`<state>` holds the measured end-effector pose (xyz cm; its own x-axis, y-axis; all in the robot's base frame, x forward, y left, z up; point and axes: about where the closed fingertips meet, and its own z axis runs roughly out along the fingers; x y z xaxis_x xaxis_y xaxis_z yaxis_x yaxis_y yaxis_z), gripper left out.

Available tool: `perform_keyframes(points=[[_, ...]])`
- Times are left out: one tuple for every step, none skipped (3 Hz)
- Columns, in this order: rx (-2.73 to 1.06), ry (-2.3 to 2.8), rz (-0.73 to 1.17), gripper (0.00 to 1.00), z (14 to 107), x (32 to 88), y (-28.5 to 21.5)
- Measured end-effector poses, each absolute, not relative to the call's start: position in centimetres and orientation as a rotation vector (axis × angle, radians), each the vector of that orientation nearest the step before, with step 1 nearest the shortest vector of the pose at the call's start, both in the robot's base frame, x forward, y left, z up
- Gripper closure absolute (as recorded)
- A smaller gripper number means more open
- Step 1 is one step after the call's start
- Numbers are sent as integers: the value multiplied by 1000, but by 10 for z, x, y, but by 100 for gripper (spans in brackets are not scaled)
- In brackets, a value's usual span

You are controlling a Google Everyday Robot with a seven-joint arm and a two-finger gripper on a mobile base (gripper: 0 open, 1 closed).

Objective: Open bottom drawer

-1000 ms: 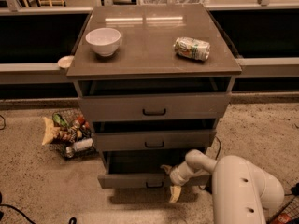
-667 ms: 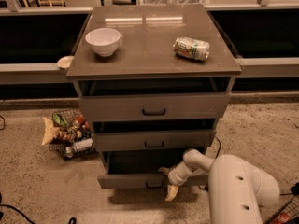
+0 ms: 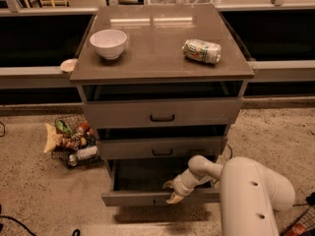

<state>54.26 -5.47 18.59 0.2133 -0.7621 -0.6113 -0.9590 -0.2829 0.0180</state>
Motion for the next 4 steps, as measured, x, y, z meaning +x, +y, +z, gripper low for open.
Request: perform_keyframes(points=[[-2153, 1541, 868, 88, 190, 510, -30], [-2134, 1510, 931, 100, 190, 493, -19], [-2097, 1493, 984, 100, 188, 480, -11], [-2035, 1479, 1046, 74, 189, 467, -4]])
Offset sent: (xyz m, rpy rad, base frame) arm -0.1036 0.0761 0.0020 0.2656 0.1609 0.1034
